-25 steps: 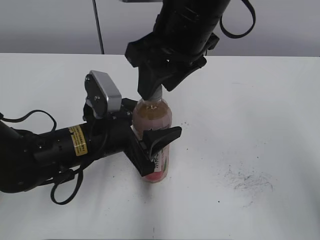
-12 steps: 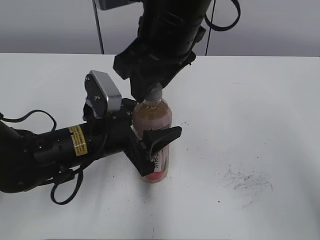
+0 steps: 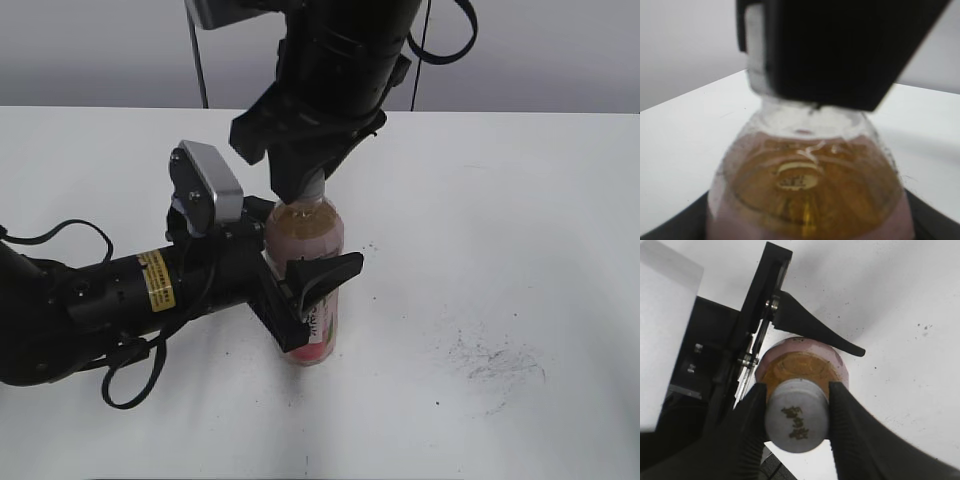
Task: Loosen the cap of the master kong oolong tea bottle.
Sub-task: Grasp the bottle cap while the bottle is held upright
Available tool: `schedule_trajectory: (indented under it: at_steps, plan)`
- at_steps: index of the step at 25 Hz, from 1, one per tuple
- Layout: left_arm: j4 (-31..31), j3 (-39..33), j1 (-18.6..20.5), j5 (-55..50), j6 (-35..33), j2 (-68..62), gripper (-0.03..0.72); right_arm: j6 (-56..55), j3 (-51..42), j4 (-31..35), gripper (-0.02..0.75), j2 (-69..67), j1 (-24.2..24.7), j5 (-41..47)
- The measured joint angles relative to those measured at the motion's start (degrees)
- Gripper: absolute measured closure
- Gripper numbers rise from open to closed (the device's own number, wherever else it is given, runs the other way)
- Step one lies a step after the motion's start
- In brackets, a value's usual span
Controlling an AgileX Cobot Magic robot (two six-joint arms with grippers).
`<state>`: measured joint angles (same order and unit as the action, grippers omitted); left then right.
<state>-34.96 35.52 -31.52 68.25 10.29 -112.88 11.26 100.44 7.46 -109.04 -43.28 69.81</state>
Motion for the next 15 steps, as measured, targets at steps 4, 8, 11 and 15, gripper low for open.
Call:
schedule_trajectory:
  at_steps: [4,8,11,15]
  plan:
    - [0.1,0.0,0.0,0.0,0.0,0.0,0.246,0.0,0.6,-0.2,0.449,-0.1,0.0,0.4]
    - [0.2,0.0,0.0,0.0,0.0,0.0,0.246,0.0,1.3,-0.3,0.425,0.1,0.0,0.5]
    - [0.2,0.0,0.0,0.0,0.0,0.0,0.246,0.0,1.6,-0.4,0.419,0.3,0.0,0.5]
    - [0.2,0.0,0.0,0.0,0.0,0.0,0.246,0.0,1.6,-0.4,0.414,0.3,0.0,0.5]
